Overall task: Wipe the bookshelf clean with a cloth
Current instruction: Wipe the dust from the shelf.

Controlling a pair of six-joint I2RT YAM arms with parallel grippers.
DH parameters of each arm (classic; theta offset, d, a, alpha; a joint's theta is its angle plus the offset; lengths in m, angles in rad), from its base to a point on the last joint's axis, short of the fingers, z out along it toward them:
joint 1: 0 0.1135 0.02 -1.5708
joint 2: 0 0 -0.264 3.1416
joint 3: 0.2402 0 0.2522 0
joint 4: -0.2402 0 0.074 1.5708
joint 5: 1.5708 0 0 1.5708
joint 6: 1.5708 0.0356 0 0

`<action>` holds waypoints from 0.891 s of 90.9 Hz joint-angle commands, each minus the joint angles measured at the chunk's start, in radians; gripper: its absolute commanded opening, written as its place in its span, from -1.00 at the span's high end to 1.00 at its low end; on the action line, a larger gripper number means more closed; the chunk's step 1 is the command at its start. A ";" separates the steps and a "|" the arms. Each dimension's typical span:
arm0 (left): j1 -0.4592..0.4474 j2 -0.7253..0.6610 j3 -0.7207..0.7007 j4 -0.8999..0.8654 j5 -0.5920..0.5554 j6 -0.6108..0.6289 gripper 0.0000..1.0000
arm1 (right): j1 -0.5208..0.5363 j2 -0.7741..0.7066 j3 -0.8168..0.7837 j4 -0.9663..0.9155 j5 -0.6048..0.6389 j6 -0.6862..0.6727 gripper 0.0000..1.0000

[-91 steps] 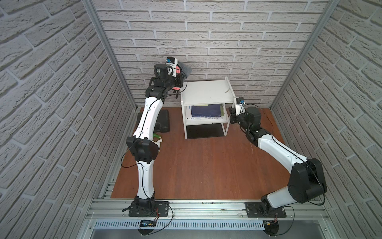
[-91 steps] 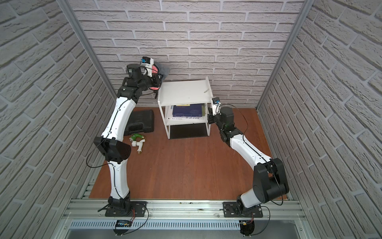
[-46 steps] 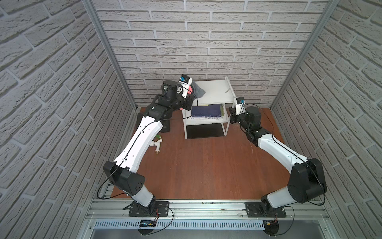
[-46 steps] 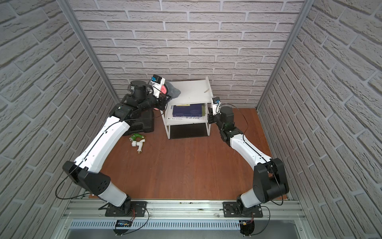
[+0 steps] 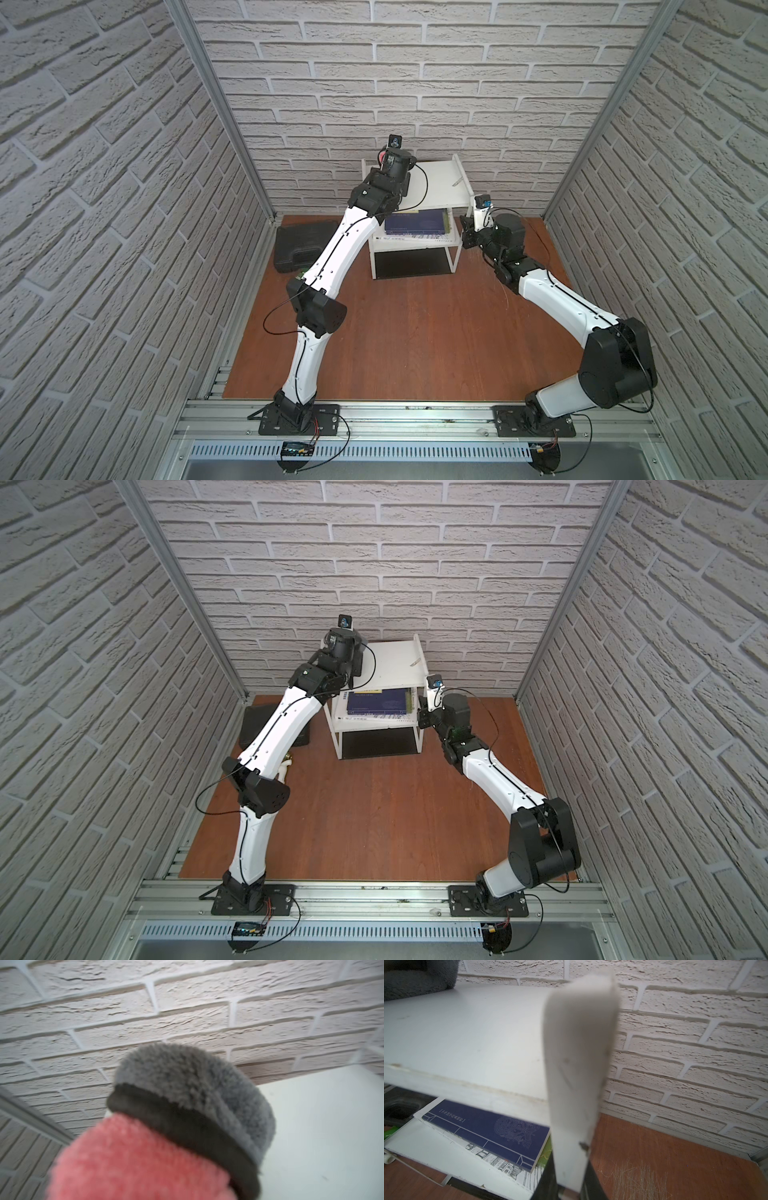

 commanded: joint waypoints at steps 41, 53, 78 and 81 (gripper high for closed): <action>0.008 0.076 0.013 -0.014 0.059 -0.021 1.00 | 0.017 0.037 0.008 -0.034 -0.068 0.036 0.94; -0.046 -0.100 -0.308 0.262 0.035 0.047 1.00 | 0.017 0.034 0.006 -0.033 -0.079 0.040 0.94; 0.075 0.265 0.262 0.175 0.073 0.085 1.00 | 0.019 0.019 0.019 -0.043 -0.140 0.070 0.94; 0.059 0.258 0.248 0.197 0.128 0.092 1.00 | 0.019 0.020 0.021 -0.050 -0.147 0.076 0.94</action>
